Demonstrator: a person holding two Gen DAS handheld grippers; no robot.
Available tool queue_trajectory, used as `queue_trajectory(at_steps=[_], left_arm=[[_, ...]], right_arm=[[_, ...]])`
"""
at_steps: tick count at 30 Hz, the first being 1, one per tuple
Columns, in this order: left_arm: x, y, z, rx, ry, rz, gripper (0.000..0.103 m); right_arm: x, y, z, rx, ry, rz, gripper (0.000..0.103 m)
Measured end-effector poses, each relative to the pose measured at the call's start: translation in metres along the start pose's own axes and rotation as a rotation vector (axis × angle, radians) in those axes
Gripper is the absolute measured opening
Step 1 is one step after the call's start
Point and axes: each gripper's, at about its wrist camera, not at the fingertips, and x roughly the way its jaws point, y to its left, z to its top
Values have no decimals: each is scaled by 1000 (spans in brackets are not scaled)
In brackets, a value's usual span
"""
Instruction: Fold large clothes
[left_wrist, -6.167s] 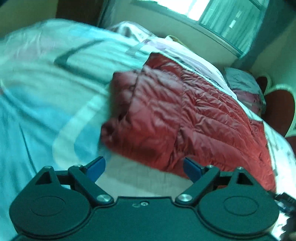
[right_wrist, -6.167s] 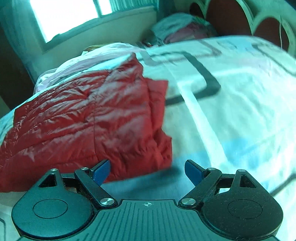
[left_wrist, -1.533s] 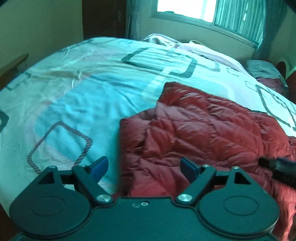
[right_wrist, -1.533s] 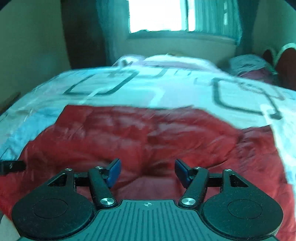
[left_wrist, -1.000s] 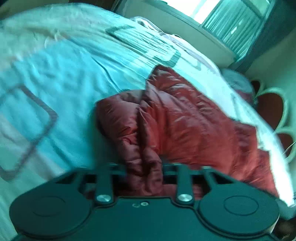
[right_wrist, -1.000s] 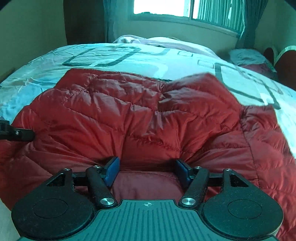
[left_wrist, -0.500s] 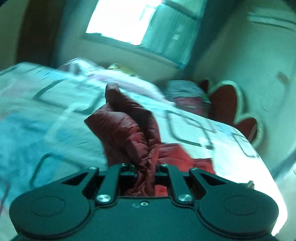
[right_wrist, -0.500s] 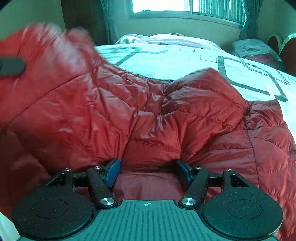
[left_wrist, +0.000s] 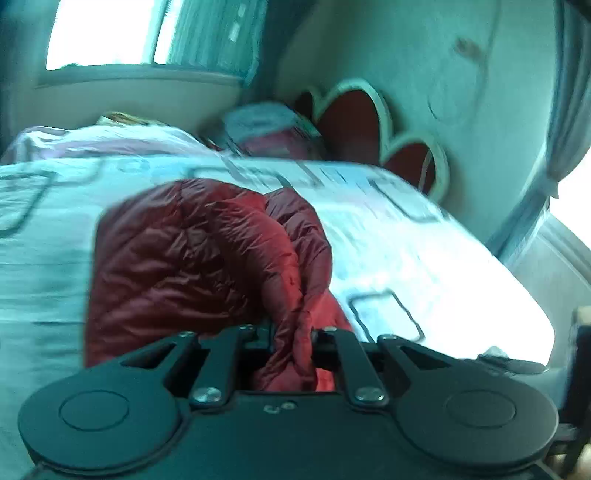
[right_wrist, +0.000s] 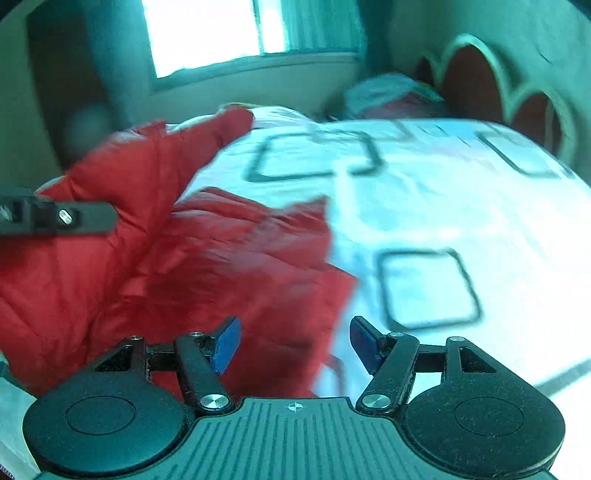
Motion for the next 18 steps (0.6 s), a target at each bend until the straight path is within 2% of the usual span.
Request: queue_trajectory(at_steps=[3, 6, 9, 10, 11, 15, 18], left_arm=[[32, -26, -14, 44, 62, -11, 11], [58, -41, -29, 97, 116, -12, 17], [61, -49, -35, 134, 117, -31, 49], [56, -50, -33, 125, 124, -59, 68], [50, -51, -30, 103, 129, -87, 78], [25, -48, -16, 38, 125, -155, 82], [2, -37, -2, -71, 100, -206, 82]], right_arm=[[-10, -14, -11, 23, 8, -25, 66], [-17, -28, -19, 52, 18, -35, 66], [-27, -39, -24, 83, 15, -26, 66], [-32, -42, -24, 94, 8, -19, 66], [-38, -46, -24, 102, 1, -10, 66], [-52, -48, -18, 124, -21, 37, 66], [-60, -47, -9, 138, -36, 74, 66]])
